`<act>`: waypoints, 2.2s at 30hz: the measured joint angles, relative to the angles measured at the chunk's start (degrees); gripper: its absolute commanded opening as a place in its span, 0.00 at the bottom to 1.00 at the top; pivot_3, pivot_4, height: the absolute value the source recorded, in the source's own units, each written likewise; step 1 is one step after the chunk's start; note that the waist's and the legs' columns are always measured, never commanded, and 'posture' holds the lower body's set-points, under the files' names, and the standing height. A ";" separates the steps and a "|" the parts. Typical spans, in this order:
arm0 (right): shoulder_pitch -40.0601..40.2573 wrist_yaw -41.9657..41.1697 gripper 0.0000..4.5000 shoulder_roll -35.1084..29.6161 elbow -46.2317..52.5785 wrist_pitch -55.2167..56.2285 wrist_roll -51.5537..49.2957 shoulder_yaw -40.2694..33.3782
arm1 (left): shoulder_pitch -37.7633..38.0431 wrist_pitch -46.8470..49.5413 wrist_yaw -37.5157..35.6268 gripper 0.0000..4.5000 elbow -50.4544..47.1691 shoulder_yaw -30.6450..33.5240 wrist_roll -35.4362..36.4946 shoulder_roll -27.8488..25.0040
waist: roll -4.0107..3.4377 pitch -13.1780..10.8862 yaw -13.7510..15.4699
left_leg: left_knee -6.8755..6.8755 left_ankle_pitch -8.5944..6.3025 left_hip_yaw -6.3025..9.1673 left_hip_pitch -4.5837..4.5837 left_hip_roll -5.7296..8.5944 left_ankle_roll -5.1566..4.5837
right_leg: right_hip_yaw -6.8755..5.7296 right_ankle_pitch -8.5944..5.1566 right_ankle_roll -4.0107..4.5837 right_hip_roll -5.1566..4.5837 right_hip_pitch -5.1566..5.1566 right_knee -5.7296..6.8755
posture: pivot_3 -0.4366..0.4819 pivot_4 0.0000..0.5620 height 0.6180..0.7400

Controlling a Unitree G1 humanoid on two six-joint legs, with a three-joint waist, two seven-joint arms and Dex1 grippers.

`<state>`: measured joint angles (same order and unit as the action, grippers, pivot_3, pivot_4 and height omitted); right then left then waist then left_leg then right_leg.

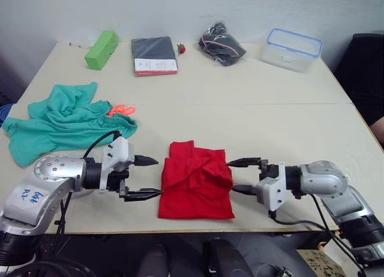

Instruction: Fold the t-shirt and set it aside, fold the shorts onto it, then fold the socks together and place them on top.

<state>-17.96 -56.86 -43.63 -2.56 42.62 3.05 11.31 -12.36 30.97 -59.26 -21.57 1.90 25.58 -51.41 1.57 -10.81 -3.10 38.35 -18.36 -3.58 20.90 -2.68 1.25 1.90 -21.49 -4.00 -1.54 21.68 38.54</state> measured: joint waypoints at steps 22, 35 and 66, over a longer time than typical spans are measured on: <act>-3.93 -1.01 0.00 0.42 -2.12 -2.76 -2.07 2.81 | -13.63 -40.53 -12.67 0.86 18.41 -14.37 -20.32 3.16 | 0.00 0.00 0.05 | -0.02 0.00 -0.07 -0.02 -0.02 -0.05 | 0.00 0.00 0.00 -0.02 0.02 0.08 | 0.48 0.27 1.00; -3.69 -1.83 0.00 0.77 1.15 -7.79 -4.51 3.01 | -15.55 -41.78 -13.52 0.01 24.36 -15.48 -21.32 6.28 | 0.00 0.00 0.04 | -0.01 0.00 -0.06 -0.03 -0.03 -0.05 | 0.00 0.00 0.00 -0.03 0.03 0.12 | 0.48 0.27 1.00; -21.97 11.33 0.05 13.33 -12.56 -99.63 -35.63 -9.42 | -25.16 35.15 24.69 0.05 31.88 11.52 4.06 27.35 | 0.00 0.01 0.22 | 0.73 0.03 0.10 1.10 0.02 0.05 | -0.14 0.01 -0.02 -0.10 1.13 0.89 | 0.48 0.27 1.00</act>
<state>-39.93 -45.53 -30.30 -15.12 -57.01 -32.57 1.89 -37.51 66.11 -34.56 10.31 13.41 29.63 -24.06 1.57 -10.81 -2.87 39.08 -18.33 -3.48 21.99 -2.66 1.30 1.76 -21.47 -4.01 -1.64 22.81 39.43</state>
